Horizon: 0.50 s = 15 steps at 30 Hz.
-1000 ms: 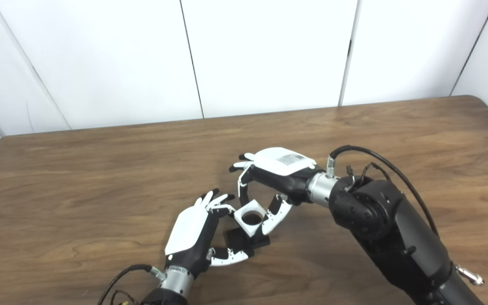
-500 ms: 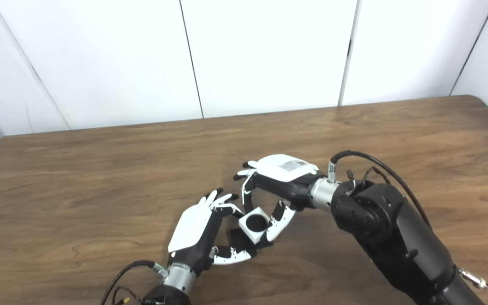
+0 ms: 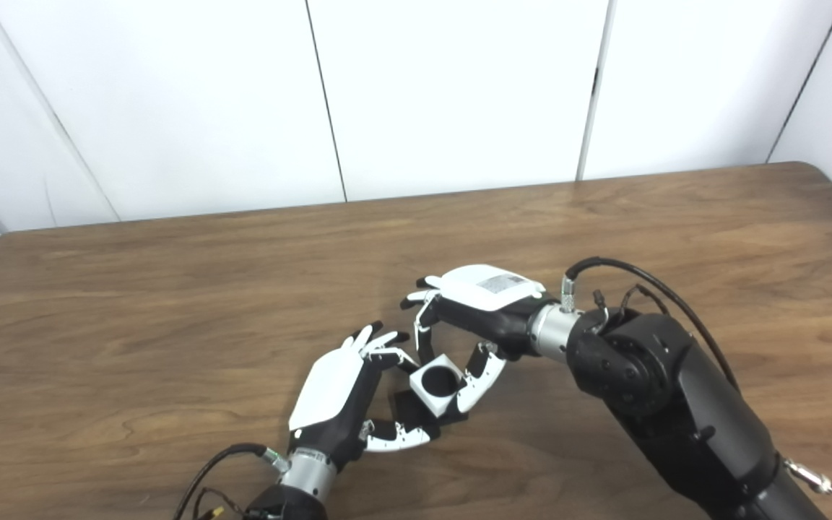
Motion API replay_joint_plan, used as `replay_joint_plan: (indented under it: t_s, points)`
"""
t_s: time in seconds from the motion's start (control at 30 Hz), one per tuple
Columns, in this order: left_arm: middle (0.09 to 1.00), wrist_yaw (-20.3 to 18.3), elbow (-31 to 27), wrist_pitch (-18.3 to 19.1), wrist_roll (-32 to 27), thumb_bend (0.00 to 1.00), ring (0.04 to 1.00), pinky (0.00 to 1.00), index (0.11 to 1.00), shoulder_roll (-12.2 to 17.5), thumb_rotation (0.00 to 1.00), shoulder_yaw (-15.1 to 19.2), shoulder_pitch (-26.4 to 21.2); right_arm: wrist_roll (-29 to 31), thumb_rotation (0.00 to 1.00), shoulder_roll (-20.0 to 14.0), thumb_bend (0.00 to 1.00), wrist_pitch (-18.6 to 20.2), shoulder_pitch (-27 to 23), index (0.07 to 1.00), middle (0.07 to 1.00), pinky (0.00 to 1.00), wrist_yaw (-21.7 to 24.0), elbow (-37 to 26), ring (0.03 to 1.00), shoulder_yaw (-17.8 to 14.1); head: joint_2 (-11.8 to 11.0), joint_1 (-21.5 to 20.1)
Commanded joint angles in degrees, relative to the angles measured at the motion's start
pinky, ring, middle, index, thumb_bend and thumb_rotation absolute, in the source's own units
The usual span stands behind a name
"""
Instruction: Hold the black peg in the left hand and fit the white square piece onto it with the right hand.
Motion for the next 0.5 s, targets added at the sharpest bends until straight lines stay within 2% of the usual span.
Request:
replay_joint_plan:
  t_s: [0.0, 0.13, 0.37, 0.43, 0.47]
  points:
    - [0.881, 0.0, -0.5, 0.4, 0.8, 0.52, 0.991, 1.0, 0.493, 0.1, 0.06, 0.2, -0.4, -0.4, 0.24, -0.7, 0.84, 0.0, -1.4, 0.649, 0.929, 0.9, 0.0, -0.5, 1.0, -0.4, 0.0, 0.0]
    - [0.879, -0.4, -0.9, 0.5, 0.9, 0.52, 0.991, 1.0, 0.494, 0.1, 0.06, 0.2, -0.2, -0.8, 0.33, -0.9, 0.94, -0.2, -1.3, 0.714, 0.93, 0.9, 0.0, 0.0, 1.0, -0.2, -0.1, 0.1]
    - [0.875, -0.2, -0.9, 0.4, 1.4, 0.52, 0.981, 1.0, 0.497, 0.2, 0.07, 0.1, -0.1, -1.2, 0.38, -1.2, 0.99, 0.1, -1.0, 0.741, 0.935, 0.89, 0.2, 0.3, 1.0, -0.5, -0.1, 0.3]
    - [0.875, -0.3, -0.9, 0.5, 1.6, 0.7, 0.975, 1.0, 0.629, 0.3, 0.13, 0.0, -0.3, -1.1, 0.39, -1.2, 1.0, -0.2, -1.0, 0.742, 0.935, 0.89, 0.0, 0.4, 1.0, -0.6, -0.1, 0.4]
    - [0.875, -0.4, -0.9, 0.6, 1.7, 0.75, 0.973, 1.0, 0.664, 0.3, 0.15, -0.1, -0.3, -1.0, 0.39, -1.3, 1.0, -0.4, -0.9, 0.741, 0.934, 0.89, -0.1, 0.5, 1.0, -0.6, -0.1, 0.4]
